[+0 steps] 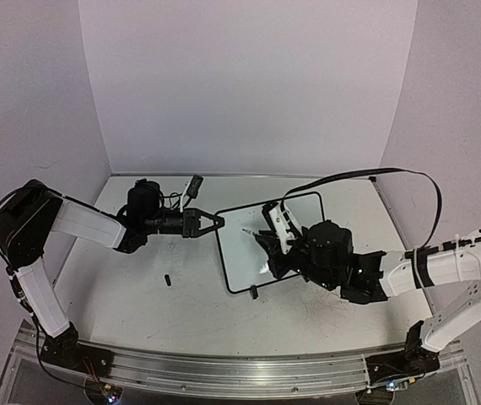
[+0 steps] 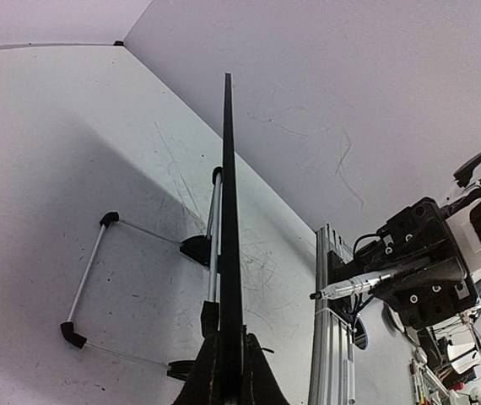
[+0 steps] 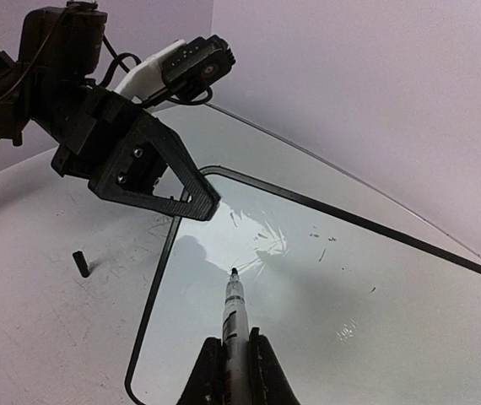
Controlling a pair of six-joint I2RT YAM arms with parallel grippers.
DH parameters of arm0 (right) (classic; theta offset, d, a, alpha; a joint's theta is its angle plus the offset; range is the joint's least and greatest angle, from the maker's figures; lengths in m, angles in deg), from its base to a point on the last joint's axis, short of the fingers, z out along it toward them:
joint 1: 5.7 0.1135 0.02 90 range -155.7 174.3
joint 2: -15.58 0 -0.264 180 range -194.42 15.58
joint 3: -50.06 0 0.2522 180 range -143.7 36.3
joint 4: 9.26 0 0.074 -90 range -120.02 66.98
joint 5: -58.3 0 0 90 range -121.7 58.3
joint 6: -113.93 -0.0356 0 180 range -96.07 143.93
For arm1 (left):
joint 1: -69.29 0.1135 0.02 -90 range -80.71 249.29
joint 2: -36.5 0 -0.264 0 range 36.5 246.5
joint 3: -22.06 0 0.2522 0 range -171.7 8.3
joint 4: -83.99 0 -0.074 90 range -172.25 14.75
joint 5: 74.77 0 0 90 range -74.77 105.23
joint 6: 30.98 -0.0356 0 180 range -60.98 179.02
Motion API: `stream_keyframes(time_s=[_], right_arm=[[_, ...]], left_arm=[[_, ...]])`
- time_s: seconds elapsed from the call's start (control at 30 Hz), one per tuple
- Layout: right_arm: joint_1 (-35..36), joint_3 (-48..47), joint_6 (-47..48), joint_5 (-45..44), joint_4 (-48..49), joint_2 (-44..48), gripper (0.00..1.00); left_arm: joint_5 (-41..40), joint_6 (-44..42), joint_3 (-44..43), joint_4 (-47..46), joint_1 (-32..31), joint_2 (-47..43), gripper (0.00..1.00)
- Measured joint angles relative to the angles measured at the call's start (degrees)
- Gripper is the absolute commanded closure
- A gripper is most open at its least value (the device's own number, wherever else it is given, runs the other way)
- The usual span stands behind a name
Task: Write a sentence on the whiteboard
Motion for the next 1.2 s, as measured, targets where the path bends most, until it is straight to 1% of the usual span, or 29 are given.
stream_keyframes(time_s=[0.27, 0.6, 0.97, 1.2], right_arm=[[0.38, -3.41, 0.07, -0.37, 0.34, -1.73, 1.00], [2.04, -3.82, 1.53, -1.05, 0.70, -6.17, 1.00], [2.43, -9.98, 1.53, -5.39, 0.68, -9.94, 1.00], [2.43, -10.13, 1.51, -7.86, 0.69, -10.84, 1.00]], left_arm=[[0.15, -0.03, -0.23, 0.01, 0.04, 0.36, 1.00], [0.66, 0.02, -0.70, 0.07, 0.09, 0.66, 1.00], [0.61, -0.02, -0.70, 0.09, 0.09, 0.64, 1.00], [0.63, -0.04, -0.70, 0.09, 0.09, 0.65, 1.00]])
